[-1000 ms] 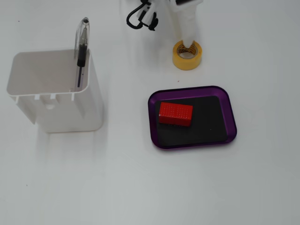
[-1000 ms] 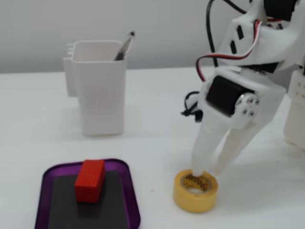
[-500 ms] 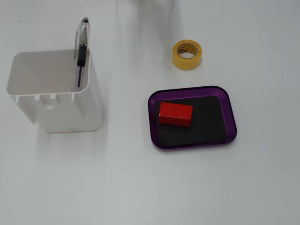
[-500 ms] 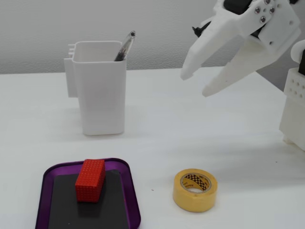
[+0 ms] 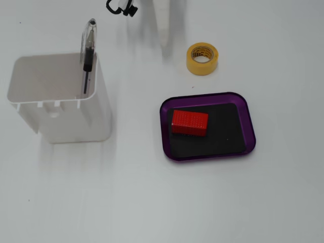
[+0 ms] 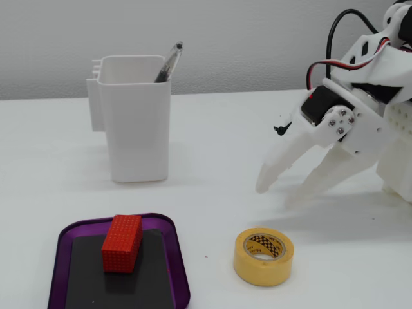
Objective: Remove the yellow tape from the box.
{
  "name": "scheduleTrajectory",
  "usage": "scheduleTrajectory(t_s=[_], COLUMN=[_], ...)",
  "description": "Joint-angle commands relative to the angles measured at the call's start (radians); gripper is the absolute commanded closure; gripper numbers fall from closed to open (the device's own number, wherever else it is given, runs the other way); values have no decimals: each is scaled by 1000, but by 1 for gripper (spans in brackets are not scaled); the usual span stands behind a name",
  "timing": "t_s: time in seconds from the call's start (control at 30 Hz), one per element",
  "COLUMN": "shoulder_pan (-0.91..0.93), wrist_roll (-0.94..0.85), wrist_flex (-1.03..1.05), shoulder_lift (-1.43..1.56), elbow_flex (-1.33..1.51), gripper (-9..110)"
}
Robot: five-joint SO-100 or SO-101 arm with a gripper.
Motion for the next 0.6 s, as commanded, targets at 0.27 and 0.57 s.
scheduleTrajectory(t_s=[0.27, 0.57], shoulder_pan=[9, 9], wrist_roll=[57, 57], wrist_flex=[-3, -15], shoulder_lift=[78, 78], elbow_flex=[26, 26], gripper=[102, 102])
